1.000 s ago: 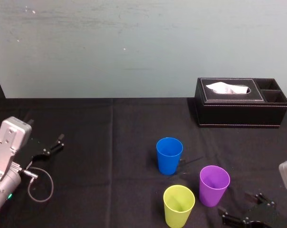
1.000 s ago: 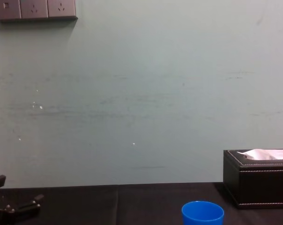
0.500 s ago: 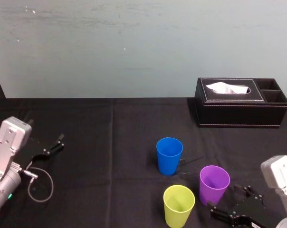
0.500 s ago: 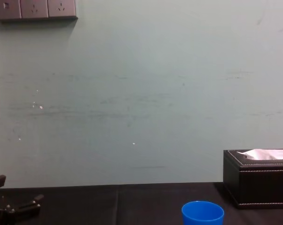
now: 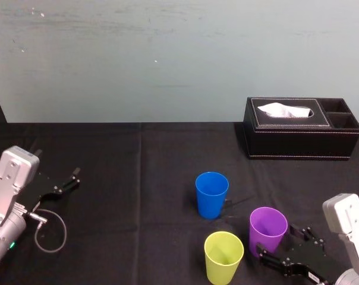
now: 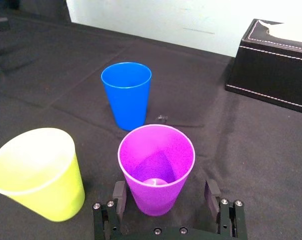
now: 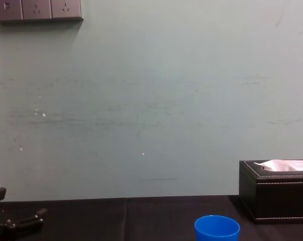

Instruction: Stack the three plastic cups sequentially using one hand.

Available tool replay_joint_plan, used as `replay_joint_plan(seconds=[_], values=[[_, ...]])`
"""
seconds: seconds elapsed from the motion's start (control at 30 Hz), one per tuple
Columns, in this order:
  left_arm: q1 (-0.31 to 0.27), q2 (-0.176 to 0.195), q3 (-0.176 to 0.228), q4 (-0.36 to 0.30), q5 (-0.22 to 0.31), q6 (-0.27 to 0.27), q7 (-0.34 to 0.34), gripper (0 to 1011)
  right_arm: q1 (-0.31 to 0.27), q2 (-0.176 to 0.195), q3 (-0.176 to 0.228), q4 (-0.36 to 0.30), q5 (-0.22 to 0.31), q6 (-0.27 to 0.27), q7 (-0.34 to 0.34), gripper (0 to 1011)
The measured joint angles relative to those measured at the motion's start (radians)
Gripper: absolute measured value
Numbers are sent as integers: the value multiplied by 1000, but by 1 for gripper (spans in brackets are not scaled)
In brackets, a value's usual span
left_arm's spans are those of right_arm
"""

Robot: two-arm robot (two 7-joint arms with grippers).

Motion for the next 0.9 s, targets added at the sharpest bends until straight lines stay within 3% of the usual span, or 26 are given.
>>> replay_joint_plan(seconds=[0.37,0.9], values=[[0,0,0,0,0,0,0,1000,17,-50,4,30,-22,-17,20,1000],[0,0,0,0,0,0,0,1000,39,-86,7,52,-52,-3,41,1000]])
